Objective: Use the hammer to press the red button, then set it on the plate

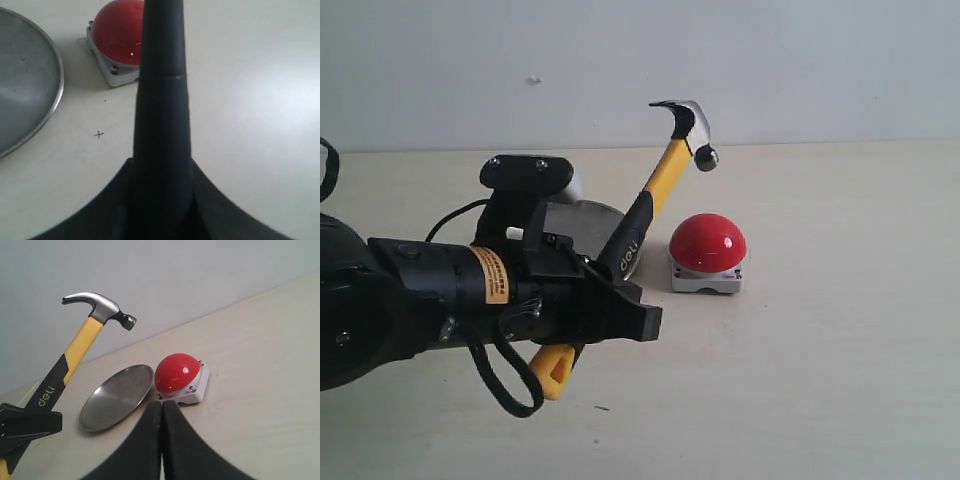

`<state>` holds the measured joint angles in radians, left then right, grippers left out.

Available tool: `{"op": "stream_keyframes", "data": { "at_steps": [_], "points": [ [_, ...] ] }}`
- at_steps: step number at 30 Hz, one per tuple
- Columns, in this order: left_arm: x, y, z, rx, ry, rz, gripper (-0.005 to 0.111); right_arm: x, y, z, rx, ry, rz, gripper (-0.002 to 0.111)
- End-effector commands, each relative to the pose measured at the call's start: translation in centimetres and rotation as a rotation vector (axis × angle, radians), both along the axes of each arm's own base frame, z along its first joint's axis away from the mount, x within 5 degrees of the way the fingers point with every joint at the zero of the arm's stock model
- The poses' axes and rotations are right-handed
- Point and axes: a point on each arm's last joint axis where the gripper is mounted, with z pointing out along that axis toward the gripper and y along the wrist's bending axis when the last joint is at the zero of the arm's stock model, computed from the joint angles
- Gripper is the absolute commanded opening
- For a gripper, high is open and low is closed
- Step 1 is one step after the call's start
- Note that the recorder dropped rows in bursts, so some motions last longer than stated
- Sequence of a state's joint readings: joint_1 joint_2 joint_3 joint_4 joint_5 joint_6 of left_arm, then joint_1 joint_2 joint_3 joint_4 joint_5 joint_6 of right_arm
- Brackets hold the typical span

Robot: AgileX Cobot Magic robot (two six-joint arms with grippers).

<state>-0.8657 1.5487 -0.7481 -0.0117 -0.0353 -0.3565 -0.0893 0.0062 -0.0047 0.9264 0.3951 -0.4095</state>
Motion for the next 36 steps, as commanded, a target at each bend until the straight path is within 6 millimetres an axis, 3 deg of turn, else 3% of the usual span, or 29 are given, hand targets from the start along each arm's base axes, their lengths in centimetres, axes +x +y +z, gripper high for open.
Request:
{"op": "stream_keyframes", "data": {
  "at_steps": [1,6,15,21,27,32,36],
  "points": [
    [0.9,-0.1,1.9,0.057,-0.062,-0.050,0.000,0.0,0.0,-0.1,0.002,-0.003,-0.006,0.000],
    [1.3,-0.1,2.8,0.189,-0.082,-0.135,0.000,0.0,0.0,-0.1,0.002,-0.003,-0.006,0.000],
    [2.0,-0.8,5.5,0.185,-0.204,-0.193,0.000,0.0,0.0,-0.1,0.002,-0.003,-0.006,0.000],
    [1.8,-0.6,5.6,0.151,-0.146,-0.146,0.000,0.0,0.0,-0.1,0.002,-0.003,-0.006,0.000],
    [2.2,0.1,5.4,0.265,-0.100,-0.155,0.000,0.0,0.0,-0.1,0.002,-0.003,-0.006,0.000],
    [3.3,1.6,6.4,0.451,-0.102,-0.024,0.000,0.0,0.0,-0.1,0.003,-0.003,-0.005,0.000],
    [3.2,1.3,6.4,0.406,-0.140,0.084,0.000,0.0,0.0,-0.1,0.003,-0.003,-0.005,0.000]
  ]
}}
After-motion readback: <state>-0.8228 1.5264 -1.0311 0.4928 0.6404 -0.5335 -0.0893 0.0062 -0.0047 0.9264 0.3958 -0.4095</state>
